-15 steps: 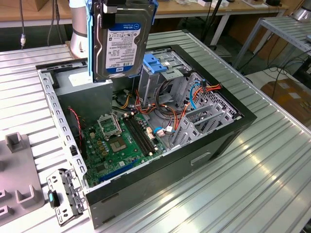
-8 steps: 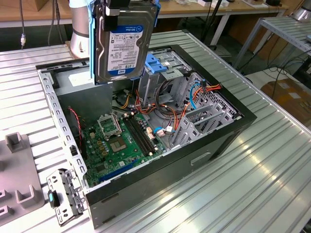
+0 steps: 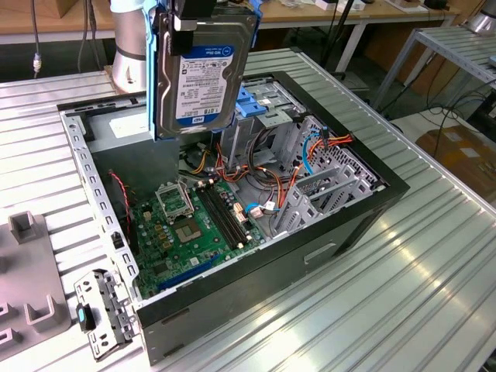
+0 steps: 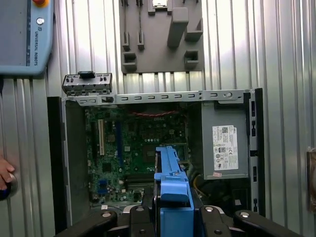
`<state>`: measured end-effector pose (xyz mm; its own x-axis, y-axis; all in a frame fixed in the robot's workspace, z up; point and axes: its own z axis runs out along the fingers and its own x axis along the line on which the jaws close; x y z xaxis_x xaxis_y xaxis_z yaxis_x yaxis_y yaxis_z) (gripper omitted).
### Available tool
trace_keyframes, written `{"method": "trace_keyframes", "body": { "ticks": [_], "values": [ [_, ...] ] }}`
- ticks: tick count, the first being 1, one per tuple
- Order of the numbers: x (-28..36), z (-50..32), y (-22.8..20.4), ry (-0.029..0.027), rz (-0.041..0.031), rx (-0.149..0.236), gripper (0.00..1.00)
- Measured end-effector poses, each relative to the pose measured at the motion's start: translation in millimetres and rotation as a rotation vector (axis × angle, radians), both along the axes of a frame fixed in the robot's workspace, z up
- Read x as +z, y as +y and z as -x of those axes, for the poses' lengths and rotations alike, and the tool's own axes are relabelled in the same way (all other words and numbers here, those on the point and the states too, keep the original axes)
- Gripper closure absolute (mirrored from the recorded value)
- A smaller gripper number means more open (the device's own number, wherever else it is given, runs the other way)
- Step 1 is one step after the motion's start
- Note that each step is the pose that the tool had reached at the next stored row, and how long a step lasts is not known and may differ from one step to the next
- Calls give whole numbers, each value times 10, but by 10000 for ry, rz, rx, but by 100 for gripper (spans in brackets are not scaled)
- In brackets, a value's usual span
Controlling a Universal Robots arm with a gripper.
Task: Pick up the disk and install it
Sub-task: 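Insert the disk into the insertion slot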
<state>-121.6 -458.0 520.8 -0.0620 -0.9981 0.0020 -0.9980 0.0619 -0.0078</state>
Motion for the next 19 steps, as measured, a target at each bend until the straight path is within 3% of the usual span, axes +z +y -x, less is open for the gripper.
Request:
{"method": "trace_keyframes", "body": {
  "ticks": [8,19],
  "values": [
    [-2,-33,-103,0,6,0,63],
    [-7,-115,-168,0,27,1,63]
  ]
}}
